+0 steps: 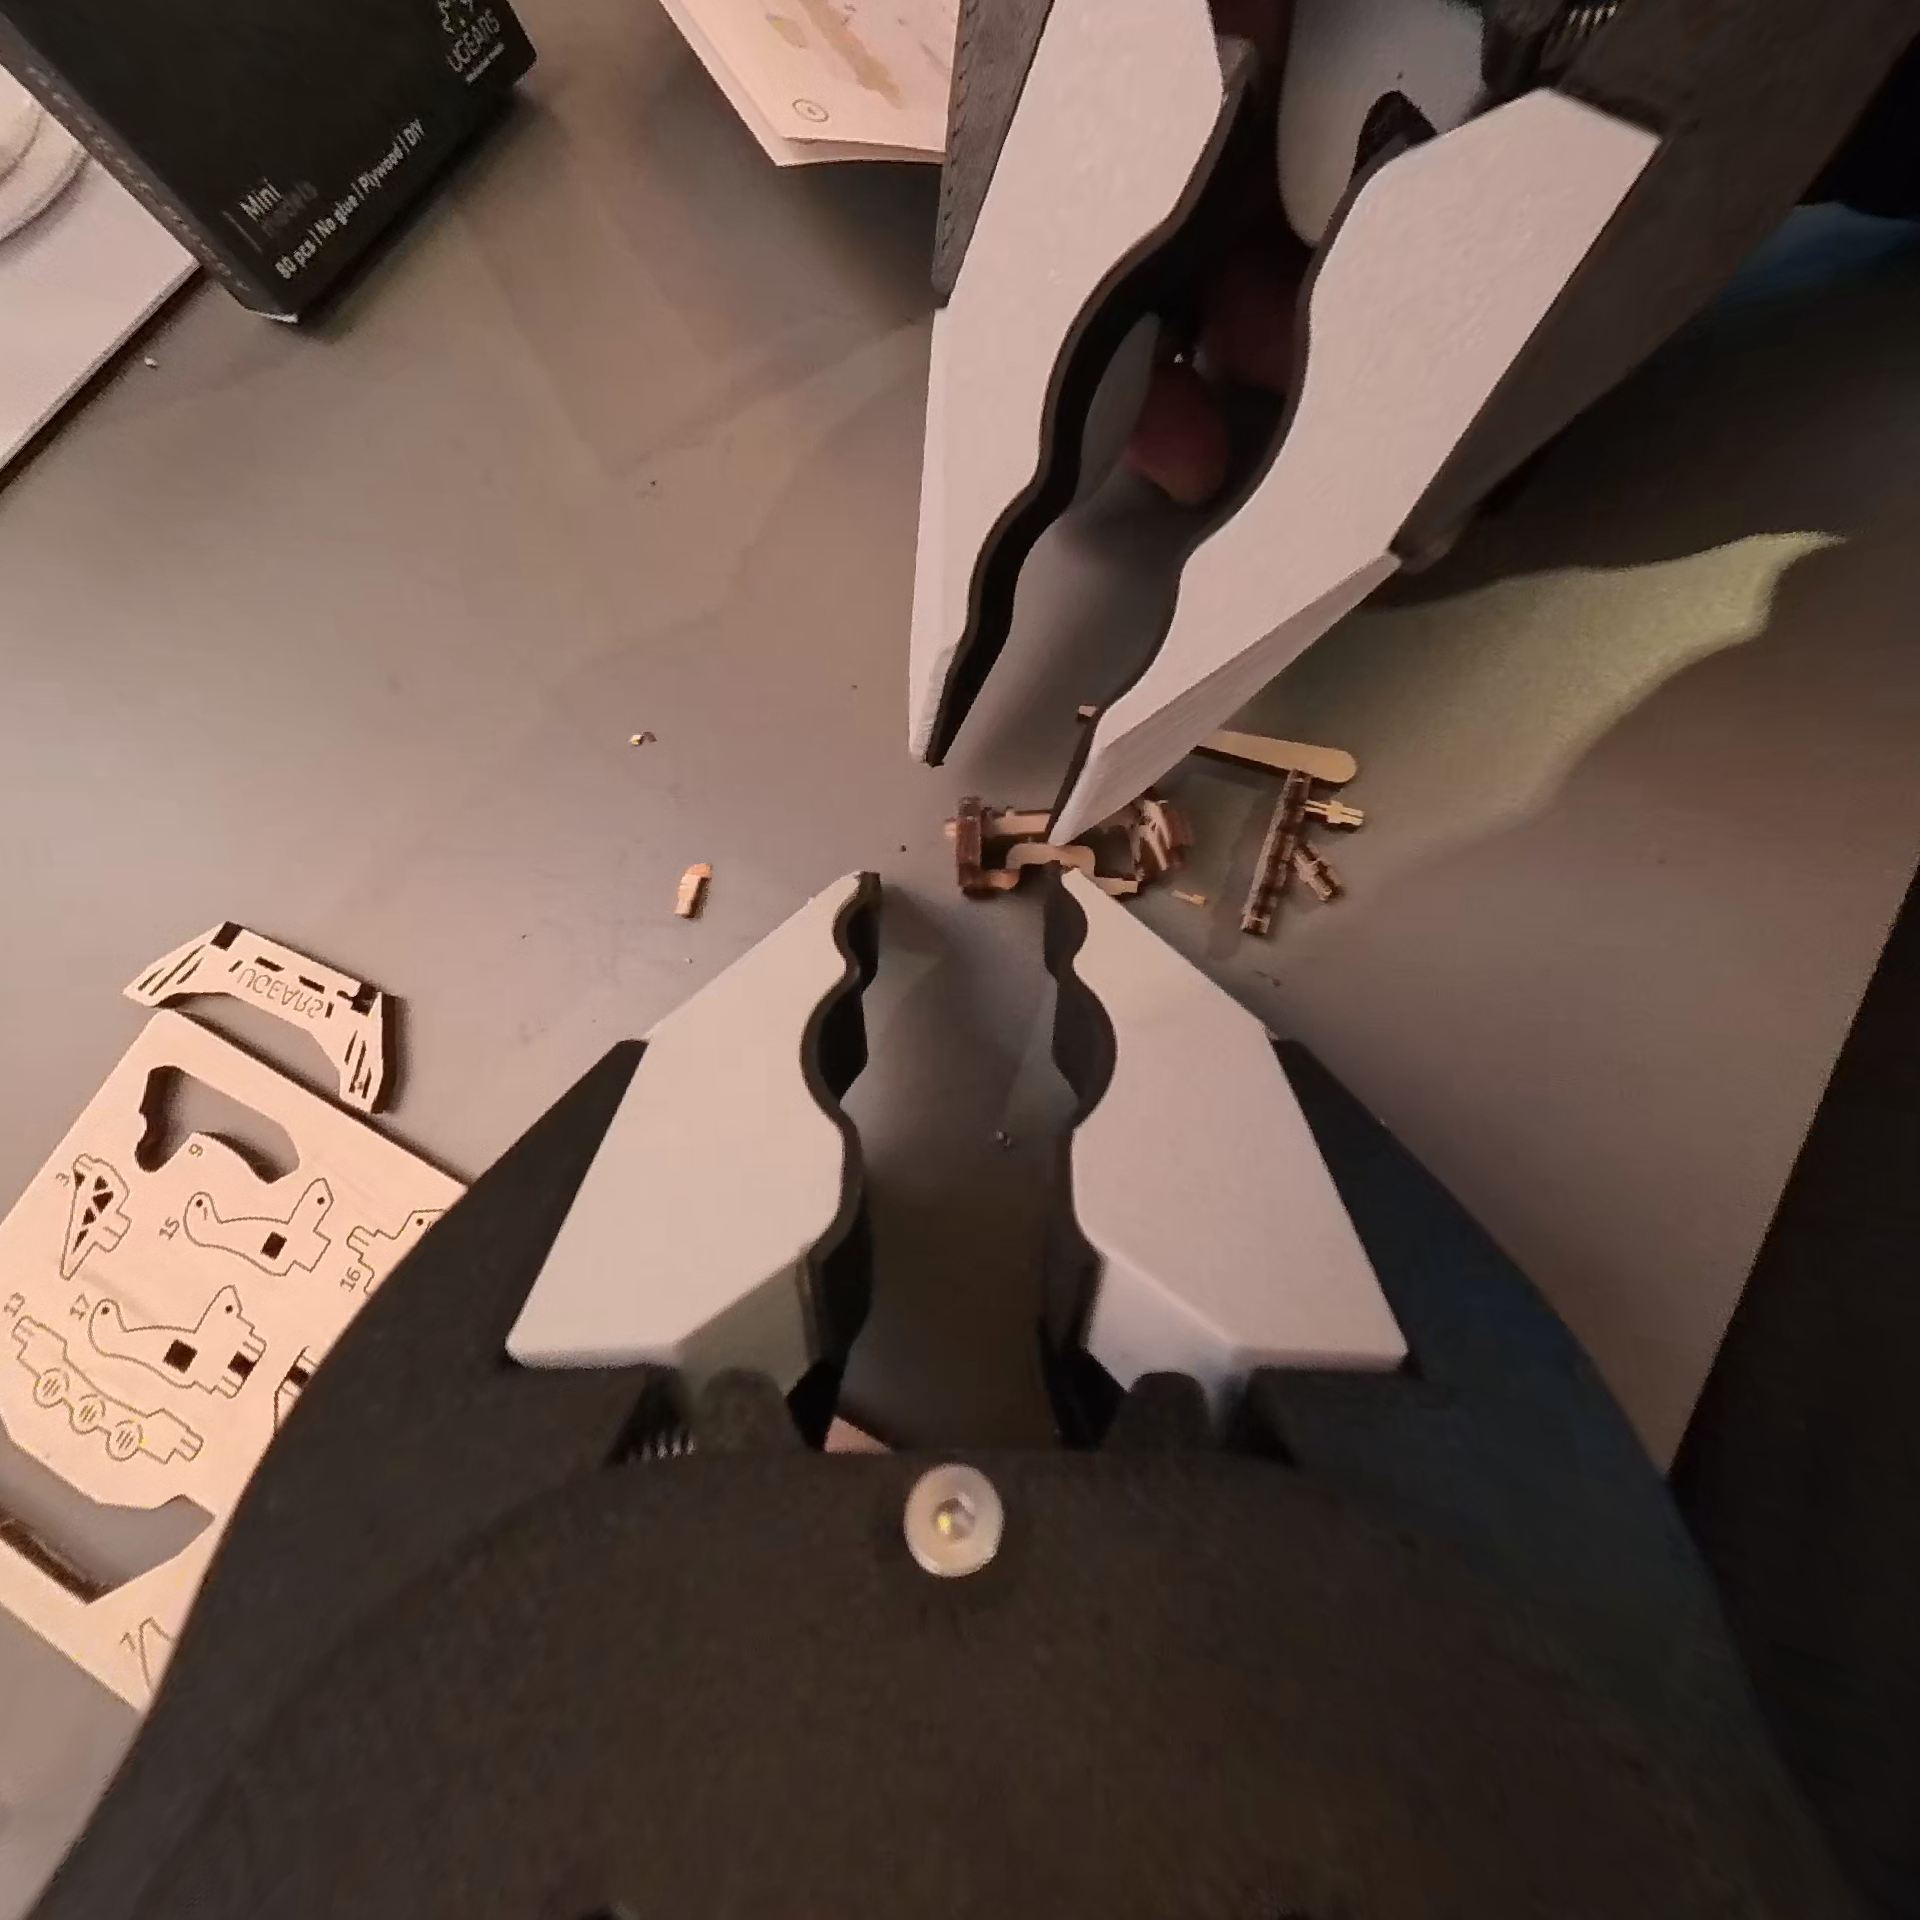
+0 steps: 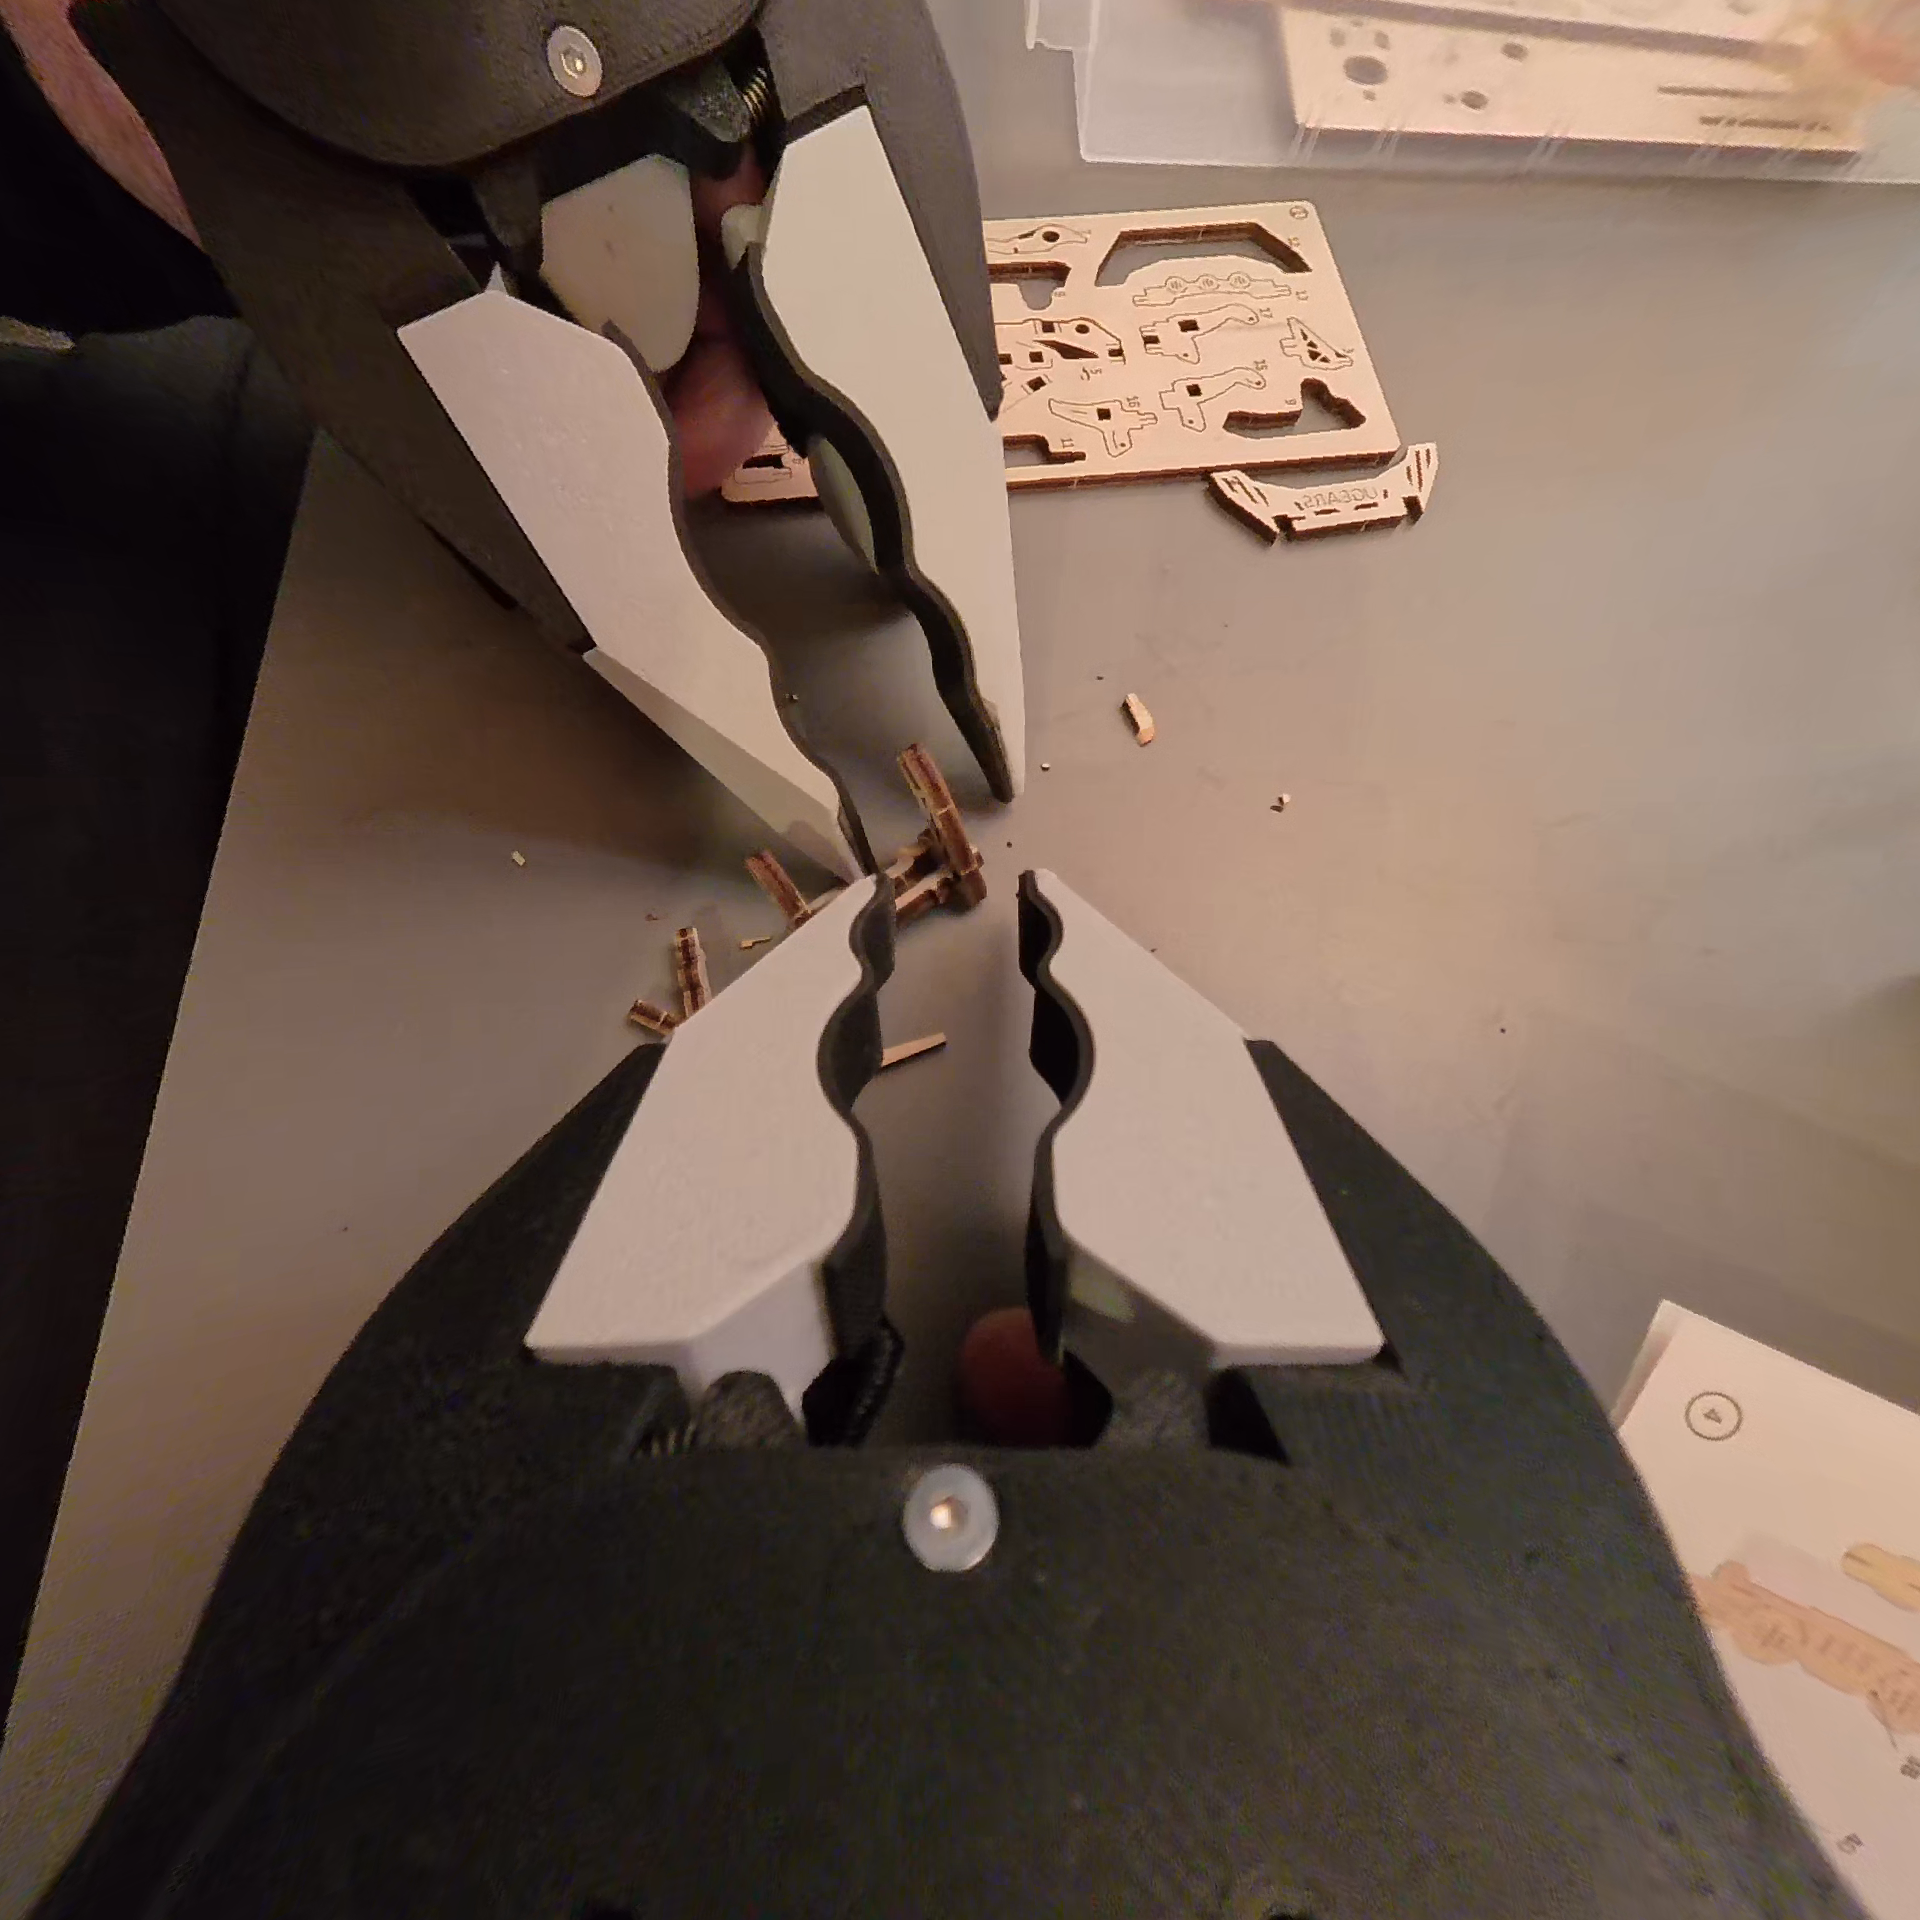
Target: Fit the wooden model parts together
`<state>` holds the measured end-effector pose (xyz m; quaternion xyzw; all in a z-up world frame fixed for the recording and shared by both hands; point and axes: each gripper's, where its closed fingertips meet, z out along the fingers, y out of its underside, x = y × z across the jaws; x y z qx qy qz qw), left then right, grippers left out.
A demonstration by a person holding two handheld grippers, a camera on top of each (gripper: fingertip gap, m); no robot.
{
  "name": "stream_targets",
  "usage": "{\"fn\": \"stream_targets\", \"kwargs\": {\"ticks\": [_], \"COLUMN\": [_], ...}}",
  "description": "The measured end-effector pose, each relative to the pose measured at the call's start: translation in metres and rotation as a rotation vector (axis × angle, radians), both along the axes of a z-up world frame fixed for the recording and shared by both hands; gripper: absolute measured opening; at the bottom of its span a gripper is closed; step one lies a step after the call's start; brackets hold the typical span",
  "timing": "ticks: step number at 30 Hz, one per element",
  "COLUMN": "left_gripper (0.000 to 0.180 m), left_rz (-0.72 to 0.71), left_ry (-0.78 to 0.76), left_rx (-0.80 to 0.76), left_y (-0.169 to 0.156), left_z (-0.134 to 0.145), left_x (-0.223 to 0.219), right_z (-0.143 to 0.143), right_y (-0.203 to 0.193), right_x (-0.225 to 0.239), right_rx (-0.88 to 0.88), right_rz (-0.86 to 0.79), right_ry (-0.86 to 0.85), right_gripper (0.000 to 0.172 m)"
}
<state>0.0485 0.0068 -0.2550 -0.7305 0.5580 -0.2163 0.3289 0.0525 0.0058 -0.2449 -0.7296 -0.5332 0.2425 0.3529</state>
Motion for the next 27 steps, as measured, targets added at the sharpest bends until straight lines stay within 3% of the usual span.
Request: {"fn": "stream_targets", "kwargs": {"ticks": [17, 21, 27], "left_gripper": [0.034, 0.035, 0.034], "left_rz": [0.021, 0.028, 0.088], "left_ry": [0.008, 0.011, -0.046], "left_rx": [0.008, -0.012, -0.083], "left_y": [0.0029, 0.0028, 0.0051], "left_z": [0.0001, -0.0003, 0.0065], "left_x": [-0.0036, -0.0074, -0.0047], "right_z": [0.0005, 0.0084, 0.001], "right_y": [0.0002, 0.0014, 0.0008], "right_x": [-0.0018, 0.0008, 0.0071], "right_rx": [-0.028, -0.054, -0.055], "right_rz": [-0.002, -0.018, -0.02], "right_ry": [0.012, 0.07, 0.021], "right_gripper": [0.023, 0.024, 0.022]}}
